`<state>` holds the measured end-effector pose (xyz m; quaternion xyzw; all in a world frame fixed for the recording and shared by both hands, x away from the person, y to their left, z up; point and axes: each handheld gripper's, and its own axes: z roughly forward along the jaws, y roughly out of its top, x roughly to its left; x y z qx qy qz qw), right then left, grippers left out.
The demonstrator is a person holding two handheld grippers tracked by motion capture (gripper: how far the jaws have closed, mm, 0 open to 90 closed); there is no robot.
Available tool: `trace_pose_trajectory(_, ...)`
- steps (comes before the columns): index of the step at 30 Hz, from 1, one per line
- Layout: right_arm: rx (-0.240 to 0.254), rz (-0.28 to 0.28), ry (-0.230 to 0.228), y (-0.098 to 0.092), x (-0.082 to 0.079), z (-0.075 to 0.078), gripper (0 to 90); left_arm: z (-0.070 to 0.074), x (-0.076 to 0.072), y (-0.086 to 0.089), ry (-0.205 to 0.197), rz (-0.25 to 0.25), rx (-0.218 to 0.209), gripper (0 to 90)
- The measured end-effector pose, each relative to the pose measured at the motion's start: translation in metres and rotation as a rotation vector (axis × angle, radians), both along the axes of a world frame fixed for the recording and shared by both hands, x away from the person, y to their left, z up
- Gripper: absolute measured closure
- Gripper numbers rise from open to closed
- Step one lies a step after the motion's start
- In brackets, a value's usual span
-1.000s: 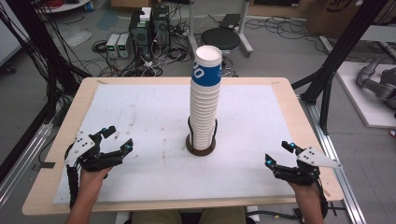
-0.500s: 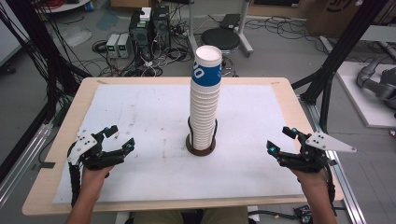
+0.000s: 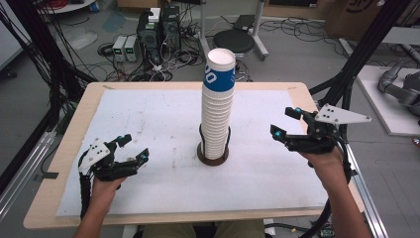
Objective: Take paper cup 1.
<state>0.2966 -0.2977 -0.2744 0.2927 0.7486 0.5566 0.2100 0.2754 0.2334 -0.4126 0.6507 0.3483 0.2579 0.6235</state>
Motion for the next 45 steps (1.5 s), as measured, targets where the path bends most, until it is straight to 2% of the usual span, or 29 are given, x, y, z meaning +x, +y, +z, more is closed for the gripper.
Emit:
trace_pose_trajectory(4,-0.005,0.024,-0.007,0.010,0.007,0.011,19.8,0.000,-0.001,0.001,0.001,0.000,-0.005,15.7)
trace_pose_trajectory(6,-0.002,0.054,-0.013,0.021,0.014,0.023,19.8,0.000,-0.001,0.001,0.004,0.001,-0.004,15.7)
trace_pose_trajectory(7,-0.002,0.054,-0.013,0.021,0.014,0.023,19.8,0.000,-0.001,0.001,0.006,-0.002,-0.003,15.7)
trace_pose_trajectory(8,0.004,0.078,-0.015,0.029,0.018,0.033,19.9,0.000,-0.002,0.000,0.005,-0.004,-0.003,15.8)
trace_pose_trajectory(12,-0.009,0.124,-0.019,0.045,0.027,0.053,19.8,0.000,-0.002,-0.002,0.009,-0.012,0.003,15.7)
trace_pose_trajectory(13,-0.009,0.124,-0.019,0.045,0.027,0.053,19.8,0.000,-0.002,-0.002,0.013,-0.014,0.001,15.7)
trace_pose_trajectory(15,-0.013,0.150,-0.020,0.055,0.033,0.066,19.8,-0.001,-0.002,-0.002,0.012,-0.015,-0.001,15.8)
trace_pose_trajectory(20,-0.004,0.184,-0.018,0.068,0.043,0.082,19.8,-0.001,-0.002,-0.002,0.016,-0.023,-0.001,15.7)
trace_pose_trajectory(33,-0.019,0.224,0.014,0.091,0.064,0.102,19.8,-0.003,0.000,-0.006,0.024,-0.035,0.009,15.7)
trace_pose_trajectory(38,-0.020,0.247,0.028,0.107,0.072,0.113,19.8,-0.004,0.000,-0.008,0.027,-0.040,0.008,15.8)
trace_pose_trajectory(45,-0.039,0.257,0.031,0.122,0.077,0.116,19.8,-0.004,0.000,-0.006,0.027,-0.040,0.003,15.7)
